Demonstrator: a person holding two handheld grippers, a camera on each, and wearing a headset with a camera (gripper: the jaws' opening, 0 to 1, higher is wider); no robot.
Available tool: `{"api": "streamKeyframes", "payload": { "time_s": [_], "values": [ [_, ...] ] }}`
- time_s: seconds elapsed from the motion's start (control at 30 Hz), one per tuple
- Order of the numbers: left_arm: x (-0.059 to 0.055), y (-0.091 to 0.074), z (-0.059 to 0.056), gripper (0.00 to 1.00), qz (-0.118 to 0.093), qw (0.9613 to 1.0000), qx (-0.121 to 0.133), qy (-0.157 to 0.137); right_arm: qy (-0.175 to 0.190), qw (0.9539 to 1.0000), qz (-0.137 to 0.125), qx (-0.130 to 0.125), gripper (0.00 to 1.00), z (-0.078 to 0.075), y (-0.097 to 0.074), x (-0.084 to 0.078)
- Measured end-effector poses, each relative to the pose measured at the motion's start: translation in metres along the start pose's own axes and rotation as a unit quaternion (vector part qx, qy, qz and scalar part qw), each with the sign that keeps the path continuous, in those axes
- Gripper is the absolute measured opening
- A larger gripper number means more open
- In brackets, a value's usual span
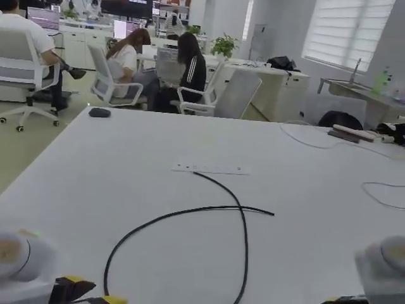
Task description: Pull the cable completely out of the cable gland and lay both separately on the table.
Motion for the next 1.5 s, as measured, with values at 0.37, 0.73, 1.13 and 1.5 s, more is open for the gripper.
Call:
{"api": "streamKeyframes", "payload": {
  "time_s": [0.37, 0.73, 1.13, 1.5],
  "values": [
    [-0.004, -0.001, 0.000, 0.35, 0.009, 0.9979, 0.033, -0.055, -0.003, 0.9998, 0.014, 0.014, 0.40, -0.003, 0.001, -0.002],
    [-0.008, -0.005, 0.002, 0.39, 0.035, 0.9958, 0.070, -0.048, -0.024, 0.9992, 0.023, 0.021, 0.30, 0.000, -0.003, -0.003],
    [-0.008, -0.011, 0.008, 0.35, 0.030, 0.9922, 0.113, -0.042, -0.042, 0.9973, 0.042, 0.044, 0.34, 0.004, -0.002, -0.004],
    [-0.008, -0.001, 0.008, 0.35, 0.062, 0.9941, 0.087, -0.015, -0.019, 0.9976, 0.045, 0.049, 0.36, 0.000, 0.003, -0.004]
  ]
}}
Point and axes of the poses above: the centre of the closed fingertips' face, and the gripper's own axes: y roughly forward along the fingers, z roughly to its left, x roughly out of its top, the point moved 9 cm from there along -y, roughly backward along the fingers, and after that the axes turned 11 degrees about y, right-handed, at the moved point
